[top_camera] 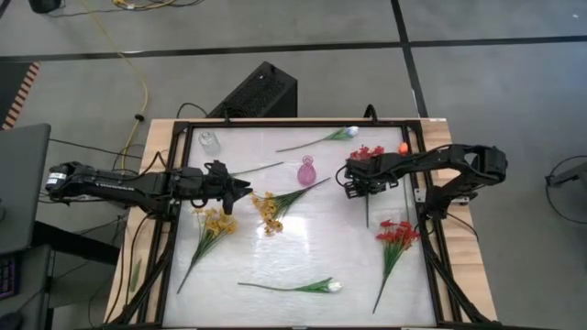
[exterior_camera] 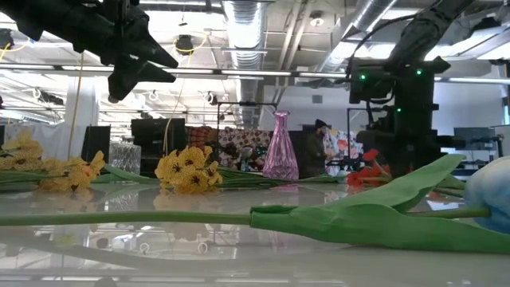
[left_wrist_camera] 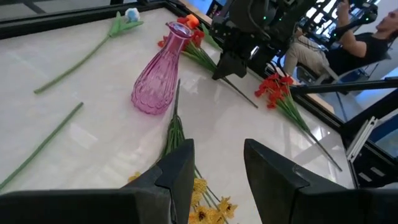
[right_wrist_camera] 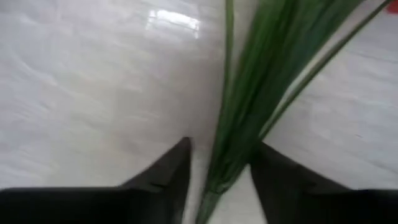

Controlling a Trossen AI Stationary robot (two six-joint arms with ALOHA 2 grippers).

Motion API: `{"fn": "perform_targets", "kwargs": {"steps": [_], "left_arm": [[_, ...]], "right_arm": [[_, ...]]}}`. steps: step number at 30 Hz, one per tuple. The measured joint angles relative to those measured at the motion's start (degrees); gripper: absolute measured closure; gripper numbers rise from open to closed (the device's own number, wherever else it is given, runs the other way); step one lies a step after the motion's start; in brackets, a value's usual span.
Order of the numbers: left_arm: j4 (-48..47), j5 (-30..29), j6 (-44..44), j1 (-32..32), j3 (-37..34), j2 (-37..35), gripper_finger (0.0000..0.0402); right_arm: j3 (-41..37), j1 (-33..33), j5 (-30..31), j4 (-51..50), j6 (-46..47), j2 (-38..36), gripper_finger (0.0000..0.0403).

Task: Sort flowers into vase by color
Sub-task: Put the top red flower into the violet vase

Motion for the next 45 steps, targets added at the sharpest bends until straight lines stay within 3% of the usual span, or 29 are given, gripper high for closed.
{"fn": "perform_targets", "kwargs": {"steps": [5, 11, 19, 24, 29, 33, 45], "left_arm": [[0.0, 0.0, 0.0, 0.0, 0.0, 0.0, 0.0274], [0.1, 0.0, 0.0, 0.0, 0.0, 0.0, 0.0274], [0.0, 0.0, 0.0, 0.0, 0.0, 0.0, 0.0274], [0.0, 0.0, 0.0, 0.0, 0.0, 0.0, 0.0274], [0.0, -1.0, 0.0, 0.0, 0.0, 0.0, 0.0274], [0.0, -1.8, 0.3, 0.0, 0.0, 0.0, 0.0274], [-1.3, -1.9, 0.4, 0.0, 0.0, 0.0, 0.0274]], "right_arm": [[2.4, 1.2, 0.1, -0.5, -0.2, 0.3, 0.0374], [8.6, 1.5, 4.8, 0.0, -0.2, 0.2, 0.0369], [20.8, 2.9, 19.9, 0.8, -7.0, -3.1, 0.0374], [25.4, 4.8, 28.4, 15.0, -19.2, -7.1, 0.0374], [25.5, 6.9, 28.6, 36.1, -32.1, -8.4, 0.0374], [25.6, 7.8, 28.6, 46.0, -40.4, -6.9, 0.0374], [25.5, 8.0, 28.6, 50.6, -45.6, 2.1, 0.0374]]}}
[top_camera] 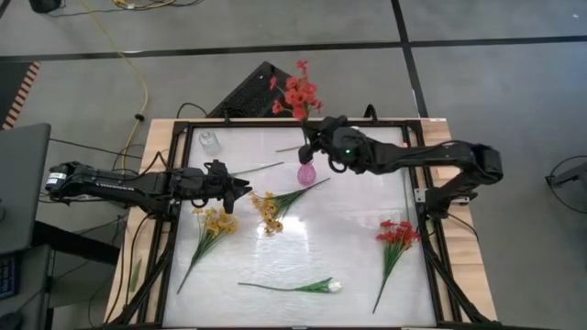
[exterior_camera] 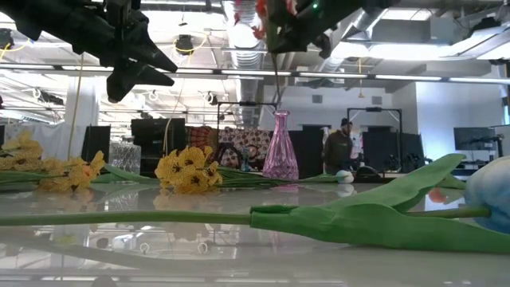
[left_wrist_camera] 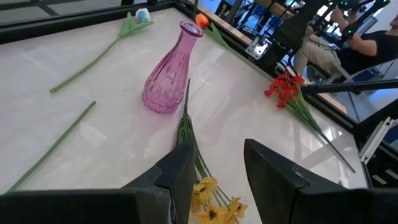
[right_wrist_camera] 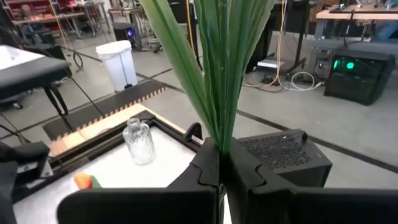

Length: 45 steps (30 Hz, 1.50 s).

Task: Sort flowers into vase by color
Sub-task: Put the top red flower into the violet vase

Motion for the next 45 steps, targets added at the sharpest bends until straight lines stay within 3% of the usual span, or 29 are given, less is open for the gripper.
{"fn": "perform_targets", "kwargs": {"steps": [9, 17, 28, 33, 37, 45], "left_arm": [[-0.1, 0.0, -0.1, 0.0, 0.0, 0.0, 0.0274], [-1.0, 0.0, -0.2, 0.0, 0.0, 0.0, 0.0274], [-1.8, 0.0, -0.2, 0.0, 0.0, 0.0, 0.0274], [-2.1, -0.7, -0.2, 0.0, 0.0, 0.0, 0.0274], [-2.7, -1.6, -0.1, 0.0, 0.0, 0.0, 0.0274], [-3.1, -2.2, 0.3, 0.0, 0.0, 0.0, 0.0274]], "right_arm": [[0.0, 1.4, 1.0, -0.7, 0.4, 2.7, 0.0372], [0.0, 3.8, 10.5, -6.7, 0.2, 2.8, 0.0359], [0.0, 6.8, 11.5, -11.0, 0.0, 1.6, 0.0285], [0.0, 7.2, 7.8, -14.2, 1.8, -0.7, 0.0215], [0.0, 7.1, 0.9, -19.0, 5.8, -4.3, 0.0161], [0.0, 8.6, -16.5, -42.2, 19.2, -15.5, 0.0139]]}}
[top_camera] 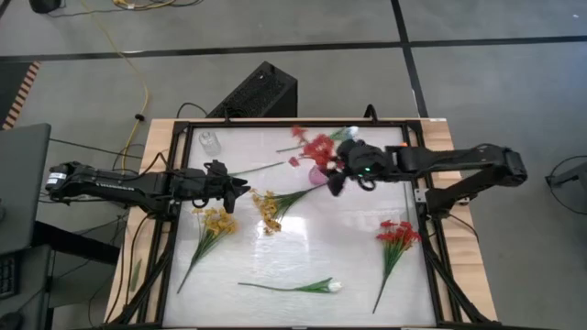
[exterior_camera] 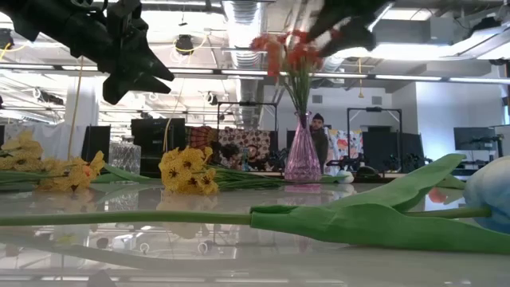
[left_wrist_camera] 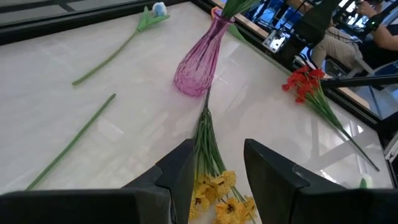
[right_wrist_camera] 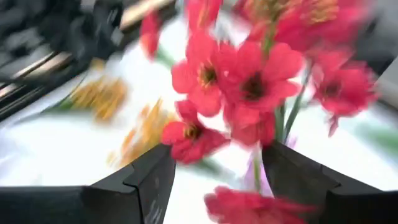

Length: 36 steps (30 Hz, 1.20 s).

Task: Sort flowers into vase by color
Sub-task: Put the top red flower into the violet vase, then put the red flower into the violet vase

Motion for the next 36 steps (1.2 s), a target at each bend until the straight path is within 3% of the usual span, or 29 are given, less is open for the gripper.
{"fn": "perform_targets", "kwargs": {"steps": [4, 9, 18, 23, 27, 31, 36], "left_arm": [[-1.0, -0.6, 0.0, 0.0, 0.0, 0.0, 0.0274], [-1.5, -1.7, 0.0, 0.0, 0.0, 0.0, 0.0274], [-2.5, -3.8, 0.8, 0.0, 0.0, 0.0, 0.0274], [-2.5, -3.7, 2.4, 0.0, 0.0, 0.0, 0.0274], [-2.5, -3.7, 2.4, 0.0, 0.0, 0.0, 0.0274], [-2.5, -3.7, 2.4, 0.0, 0.0, 0.0, 0.0274], [-2.4, -3.4, 2.4, 0.0, 0.0, 0.0, 0.0274]], "right_arm": [[0.0, 2.6, -9.2, -11.2, 10.5, -4.0, 0.0138], [0.0, 10.1, -14.5, -19.6, 24.4, -4.8, 0.0138], [0.0, 26.4, -25.2, -29.5, 58.7, 2.3, 0.0138], [-1.1, 33.0, -31.1, -29.3, 72.6, 8.3, 0.0138], [-4.8, 36.4, -33.8, -22.9, 77.5, 11.0, 0.0138], [-11.0, 37.7, -33.3, -14.7, 82.3, 11.5, 0.0138], [-17.5, 40.1, -29.0, -12.8, 91.1, 11.3, 0.0138]]}}
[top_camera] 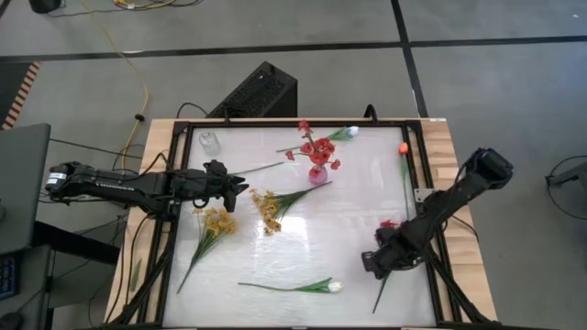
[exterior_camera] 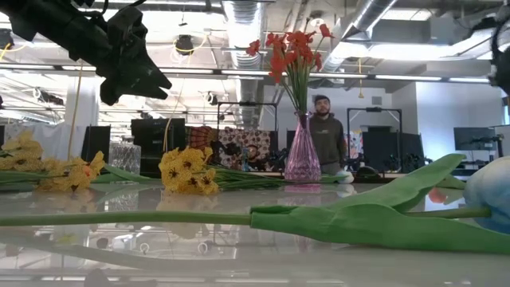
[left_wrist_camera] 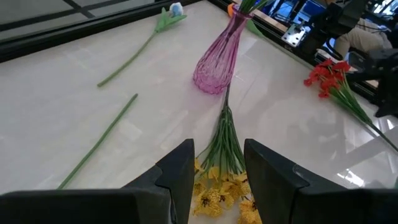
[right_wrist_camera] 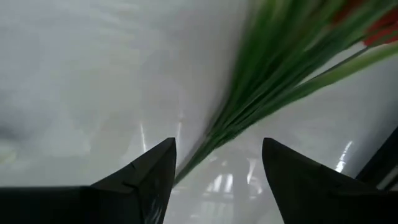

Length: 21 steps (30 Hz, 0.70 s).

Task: Sort flowers into vase by color
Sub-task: Put the red flower into the violet vase

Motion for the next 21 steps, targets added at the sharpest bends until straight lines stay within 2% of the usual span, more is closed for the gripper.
{"fn": "perform_targets", "kwargs": {"steps": [4, 9, 14, 17, 21], "left_arm": [[0.0, 0.0, 0.0, 0.0, 0.0, 0.0, 0.0274], [-0.1, 0.6, -0.3, 0.0, 0.0, 0.0, 0.0274], [-0.2, 0.6, -0.5, 0.0, 0.0, 0.0, 0.0274], [-0.2, 0.6, -0.5, 0.0, 0.0, 0.0, 0.0274], [-0.2, 0.6, -0.7, 0.0, 0.0, 0.0, 0.0274]], "right_arm": [[-4.2, 1.8, 0.5, 3.5, 4.0, 0.1, 0.0138], [-8.6, 2.4, 4.6, 10.7, 6.6, 0.1, 0.0138], [-9.8, 0.8, 4.9, 11.2, 6.8, 0.0, 0.0149], [-9.9, -0.6, 4.9, 11.0, 5.2, 0.0, 0.0182], [-9.9, -2.7, 5.6, 10.1, 2.2, 0.0, 0.0258]]}}
